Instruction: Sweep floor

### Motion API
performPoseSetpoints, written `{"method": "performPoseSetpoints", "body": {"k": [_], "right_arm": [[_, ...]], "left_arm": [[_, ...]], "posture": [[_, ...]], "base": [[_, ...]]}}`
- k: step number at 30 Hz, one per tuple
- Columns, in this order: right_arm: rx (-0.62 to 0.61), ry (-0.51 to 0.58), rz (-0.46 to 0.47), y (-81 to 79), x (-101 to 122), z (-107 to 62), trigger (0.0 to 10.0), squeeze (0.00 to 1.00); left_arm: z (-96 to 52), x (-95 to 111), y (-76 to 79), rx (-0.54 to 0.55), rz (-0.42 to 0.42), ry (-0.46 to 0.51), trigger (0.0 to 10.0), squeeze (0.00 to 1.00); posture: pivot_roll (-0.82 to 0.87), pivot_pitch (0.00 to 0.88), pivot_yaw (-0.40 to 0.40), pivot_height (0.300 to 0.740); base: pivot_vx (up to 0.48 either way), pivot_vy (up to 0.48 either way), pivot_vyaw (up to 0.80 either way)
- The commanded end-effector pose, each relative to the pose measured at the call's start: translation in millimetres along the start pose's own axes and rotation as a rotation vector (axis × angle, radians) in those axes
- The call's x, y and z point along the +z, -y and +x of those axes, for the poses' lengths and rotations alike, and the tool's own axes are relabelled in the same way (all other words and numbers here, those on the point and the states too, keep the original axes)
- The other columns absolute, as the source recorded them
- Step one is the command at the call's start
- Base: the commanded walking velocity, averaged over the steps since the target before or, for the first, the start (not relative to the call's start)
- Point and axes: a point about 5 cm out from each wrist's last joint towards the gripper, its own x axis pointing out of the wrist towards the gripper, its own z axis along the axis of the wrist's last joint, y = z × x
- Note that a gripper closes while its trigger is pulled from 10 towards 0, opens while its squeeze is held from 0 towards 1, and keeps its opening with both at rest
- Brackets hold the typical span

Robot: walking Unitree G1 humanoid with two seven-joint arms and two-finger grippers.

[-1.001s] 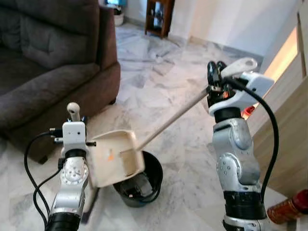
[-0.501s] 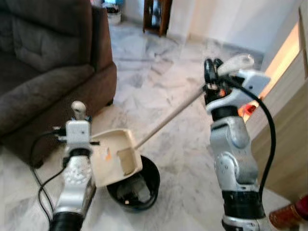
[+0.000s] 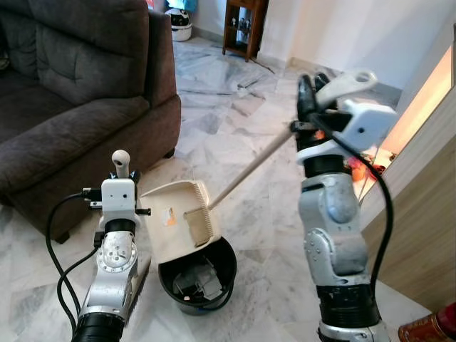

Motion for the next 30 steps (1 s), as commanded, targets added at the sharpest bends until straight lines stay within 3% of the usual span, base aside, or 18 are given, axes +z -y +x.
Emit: {"method": "performPoseSetpoints", "body": {"k": [1,6,11,15,26,30], "right_arm": [[0.042,0.129,-0.046,-7.0,22.2,0.8,10.0,0.00],[0.105,0.158,-0.107,-17.7,23.3,-2.4,10.0,0.00],[0.264,0.174,-0.200,-35.9,22.0,-11.5,10.0,0.00],[0.324,0.177,-0.257,-41.4,19.3,-17.2,10.0,0.00],[0.375,0.173,-0.279,-46.9,19.9,-28.3,10.0,0.00],[0.409,0.154,-0.242,-51.9,19.3,-33.7,10.0,0.00]], "left_arm": [[1.9,8.3,1.3,-0.007,0.002,0.047,10.0,0.00],[1.9,8.4,1.4,-0.009,-0.001,0.048,10.0,0.00],[1.8,8.3,1.7,-0.012,-0.003,0.048,10.0,0.00],[1.7,8.2,1.6,-0.013,-0.004,0.047,10.0,0.00],[2.0,8.0,1.7,-0.013,-0.007,0.046,10.0,0.00],[2.2,7.6,2.3,-0.016,-0.008,0.044,10.0,0.00]], "posture": [[0.04,0.040,-0.070,0.740],[0.04,0.040,-0.070,0.740],[0.04,0.037,-0.068,0.740],[0.04,0.037,-0.068,0.740],[0.03,0.043,-0.067,0.740],[0.03,0.044,-0.067,0.740]], "base": [[0.000,0.000,0.00],[0.000,0.000,0.00],[0.000,0.000,0.00],[0.000,0.000,0.00],[0.000,0.000,0.00],[0.000,0.000,0.00]]}}
